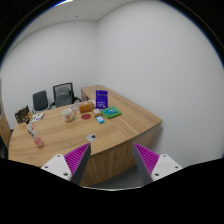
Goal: Pour water
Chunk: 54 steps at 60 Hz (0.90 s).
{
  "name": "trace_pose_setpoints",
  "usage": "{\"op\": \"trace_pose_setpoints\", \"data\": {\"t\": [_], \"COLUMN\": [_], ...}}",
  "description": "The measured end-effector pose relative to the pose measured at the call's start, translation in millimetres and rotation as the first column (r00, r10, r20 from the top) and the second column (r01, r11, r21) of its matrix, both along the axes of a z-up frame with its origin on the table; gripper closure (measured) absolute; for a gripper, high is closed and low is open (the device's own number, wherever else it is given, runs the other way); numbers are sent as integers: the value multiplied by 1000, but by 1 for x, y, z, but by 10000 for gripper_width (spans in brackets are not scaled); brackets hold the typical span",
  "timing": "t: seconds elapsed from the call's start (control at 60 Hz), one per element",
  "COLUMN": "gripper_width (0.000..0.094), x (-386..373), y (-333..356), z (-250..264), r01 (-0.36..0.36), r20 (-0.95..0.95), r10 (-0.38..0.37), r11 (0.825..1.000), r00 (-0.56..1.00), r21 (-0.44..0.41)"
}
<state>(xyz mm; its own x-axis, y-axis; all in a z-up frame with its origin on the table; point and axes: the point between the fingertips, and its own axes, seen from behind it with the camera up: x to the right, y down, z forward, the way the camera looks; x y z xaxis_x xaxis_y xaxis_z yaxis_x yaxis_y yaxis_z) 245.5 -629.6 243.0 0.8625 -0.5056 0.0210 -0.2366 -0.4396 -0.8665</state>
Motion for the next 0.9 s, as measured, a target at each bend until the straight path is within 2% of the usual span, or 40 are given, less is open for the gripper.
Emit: {"op": "trace_pose_setpoints", "data": {"t": [0.2, 0.4, 0.483, 0.633, 0.9], "gripper_width": [78, 76, 74, 75, 76], "x": [-8, -64, -101, -185, -325], "y": [3, 22, 35, 67, 164], "z": [-22, -59, -76, -106, -139], "r01": [-6, -82, -123, -207, -363], "r20": [-7, -2, -1, -13, -55], "r10": [6, 83, 124, 208, 360], "r11": [999, 992, 983, 968, 929], "r00": [1000, 997, 992, 978, 931], "r21": [-38, -99, -133, -144, -73]}}
